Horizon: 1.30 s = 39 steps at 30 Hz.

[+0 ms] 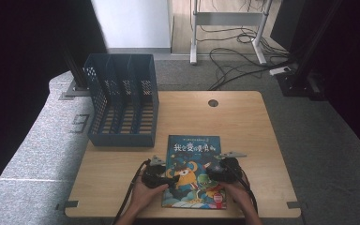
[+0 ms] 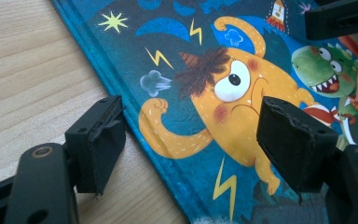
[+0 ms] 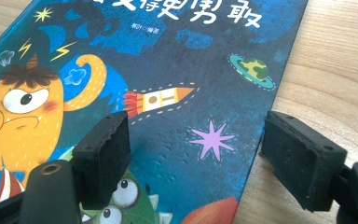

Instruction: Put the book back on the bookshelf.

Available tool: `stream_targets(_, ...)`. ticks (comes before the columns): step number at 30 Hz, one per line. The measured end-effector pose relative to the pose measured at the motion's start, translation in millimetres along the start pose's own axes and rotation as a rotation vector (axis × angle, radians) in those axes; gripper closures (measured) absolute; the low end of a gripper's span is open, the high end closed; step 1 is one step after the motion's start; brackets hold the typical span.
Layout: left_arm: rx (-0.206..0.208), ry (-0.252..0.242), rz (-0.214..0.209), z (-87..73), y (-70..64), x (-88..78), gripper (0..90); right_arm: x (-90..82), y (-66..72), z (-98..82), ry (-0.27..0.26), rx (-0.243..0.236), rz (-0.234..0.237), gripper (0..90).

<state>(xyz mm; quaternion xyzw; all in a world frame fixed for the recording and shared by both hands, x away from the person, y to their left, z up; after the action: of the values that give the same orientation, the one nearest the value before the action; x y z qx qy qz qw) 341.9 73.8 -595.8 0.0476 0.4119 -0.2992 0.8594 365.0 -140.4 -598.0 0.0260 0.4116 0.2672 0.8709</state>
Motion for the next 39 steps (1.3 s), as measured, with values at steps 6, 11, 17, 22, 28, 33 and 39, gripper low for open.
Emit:
stream_targets(6, 0.013, -0.014, 0.041, 2.2, 1.8, 3.1, 24.6, 3.1, 0.6, 6.1, -0.013, 0.019, -0.010, 22.6)
stream_targets(11, 0.018, -0.014, 0.042, 5.8, 3.5, 3.9, 24.8, 5.7, -0.4, 9.2, -0.015, 0.025, -0.022, 23.9)
stream_targets(17, 0.026, -0.007, 0.042, 9.5, 4.3, 4.6, 24.6, 5.3, -1.4, 10.2, -0.011, 0.032, -0.012, 24.8)
stream_targets(22, 0.004, -0.013, 0.020, 7.3, 4.5, 1.2, 26.1, 3.1, -4.1, 6.5, -0.001, 0.020, 0.015, 26.1)
stream_targets(28, 0.008, -0.007, 0.020, 4.9, 3.7, 1.6, 25.4, 0.5, 0.0, 0.7, -0.005, 0.012, -0.004, 27.0)
stream_targets(33, 0.003, -0.021, 0.019, 6.4, 4.4, 1.9, 25.6, -1.2, -0.5, -0.3, -0.022, 0.026, -0.012, 30.6)
stream_targets(39, 0.009, -0.024, 0.027, 8.9, 6.3, 2.8, 25.8, -0.7, -2.7, 2.5, -0.029, 0.052, -0.005, 33.7)
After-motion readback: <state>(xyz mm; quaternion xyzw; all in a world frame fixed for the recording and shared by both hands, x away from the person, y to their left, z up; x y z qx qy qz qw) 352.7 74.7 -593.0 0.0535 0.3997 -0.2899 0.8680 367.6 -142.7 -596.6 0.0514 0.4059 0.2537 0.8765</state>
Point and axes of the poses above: each handheld gripper's, and its own axes: x roughly forward along the jaws, z roughly out of its top, y roughly to its left, the point moved 8 cm from there along x, roughly forward along the jaws, and after that the axes turned 7 degrees about z, right-handed, at the moved point
